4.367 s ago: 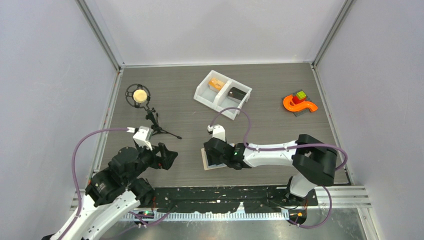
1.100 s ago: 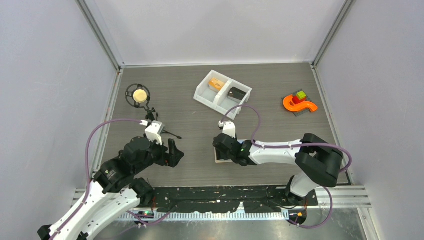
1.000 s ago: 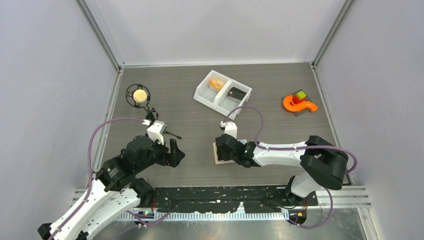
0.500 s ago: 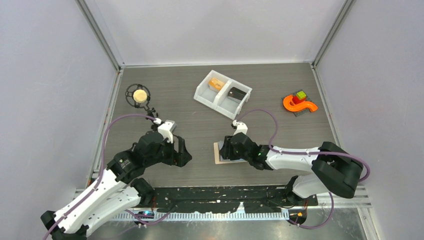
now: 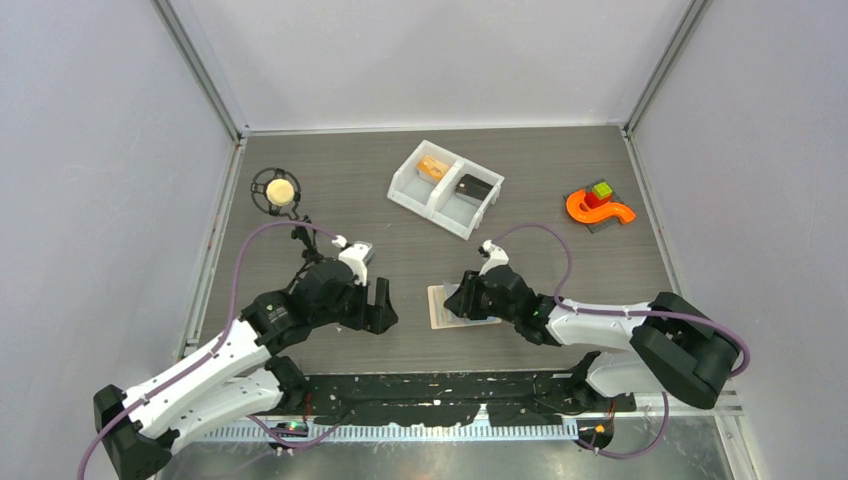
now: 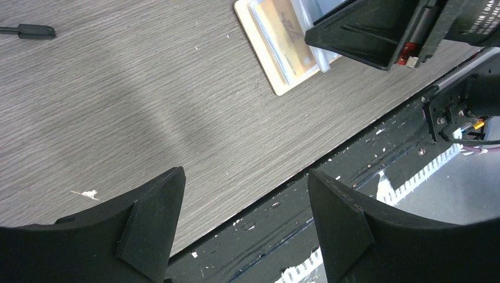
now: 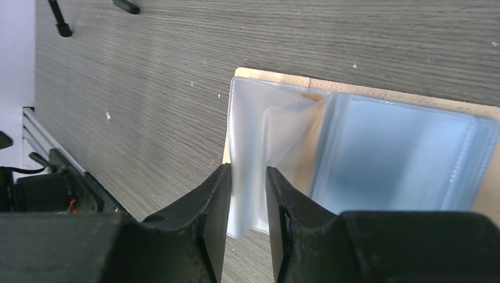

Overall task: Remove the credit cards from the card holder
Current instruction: Remove the credit card from the storage box.

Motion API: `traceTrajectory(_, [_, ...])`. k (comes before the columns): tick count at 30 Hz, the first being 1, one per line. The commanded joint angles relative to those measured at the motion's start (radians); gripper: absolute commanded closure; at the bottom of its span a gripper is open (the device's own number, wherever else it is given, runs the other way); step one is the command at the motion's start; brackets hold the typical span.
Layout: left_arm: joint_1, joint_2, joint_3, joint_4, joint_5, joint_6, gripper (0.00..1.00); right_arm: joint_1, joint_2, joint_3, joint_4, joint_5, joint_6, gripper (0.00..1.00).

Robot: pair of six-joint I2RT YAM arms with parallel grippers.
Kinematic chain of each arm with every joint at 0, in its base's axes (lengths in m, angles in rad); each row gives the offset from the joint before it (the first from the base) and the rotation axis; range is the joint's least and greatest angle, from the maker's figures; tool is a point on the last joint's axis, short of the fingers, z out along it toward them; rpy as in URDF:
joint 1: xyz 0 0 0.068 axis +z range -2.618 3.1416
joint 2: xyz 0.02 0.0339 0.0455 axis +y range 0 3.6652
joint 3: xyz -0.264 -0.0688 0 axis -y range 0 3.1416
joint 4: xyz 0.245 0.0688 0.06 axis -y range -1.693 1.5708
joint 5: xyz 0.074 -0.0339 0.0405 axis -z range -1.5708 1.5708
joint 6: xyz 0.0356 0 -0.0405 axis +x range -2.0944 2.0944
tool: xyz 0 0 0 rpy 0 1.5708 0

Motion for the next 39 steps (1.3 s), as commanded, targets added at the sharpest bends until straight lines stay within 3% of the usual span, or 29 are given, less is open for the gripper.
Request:
traceTrajectory(1, [-0.01, 0.024, 0.051, 0.065, -0.037, -0.007, 0.21, -0.029, -0.042, -0.029, 0.099, -0.057, 0.007, 0.68])
traceTrajectory(6, [-0.027, 0.045, 0.065, 0.063, -0.043, -0.014, 0.22, -0.057, -0.116, -0.049, 0.029, -0.03, -0.004, 0.69])
traceTrajectory(14, [-0.043, 0.047, 0.079, 0.049, -0.06, -0.012, 0.22, -0.085, -0.386, -0.02, -0.447, 0.274, -0.049, 0.6])
traceTrajectory(19, [-0.045, 0.056, 0.071, 0.057, -0.06, -0.009, 0.22, -0.086, -0.47, 0.023, -0.552, 0.33, -0.077, 0.6])
traceTrajectory(22, [-0.045, 0.052, 0.066, 0.06, -0.06, -0.009, 0.22, -0.085, -0.465, 0.065, -0.587, 0.318, -0.079, 0.59])
traceTrajectory(27, [-0.045, 0.028, 0.044, 0.067, -0.071, -0.005, 0.22, -0.066, -0.467, 0.076, -0.503, 0.264, -0.083, 0.59])
traceTrajectory(34, [-0.045, -0.015, 0.008, 0.079, -0.083, -0.017, 0.23, 0.032, -0.31, 0.155, -0.487, 0.315, -0.086, 0.39])
traceTrajectory(39, [-0.045, -0.057, 0.005, 0.062, -0.103, -0.015, 0.23, 0.136, -0.158, 0.243, -0.476, 0.371, -0.094, 0.34])
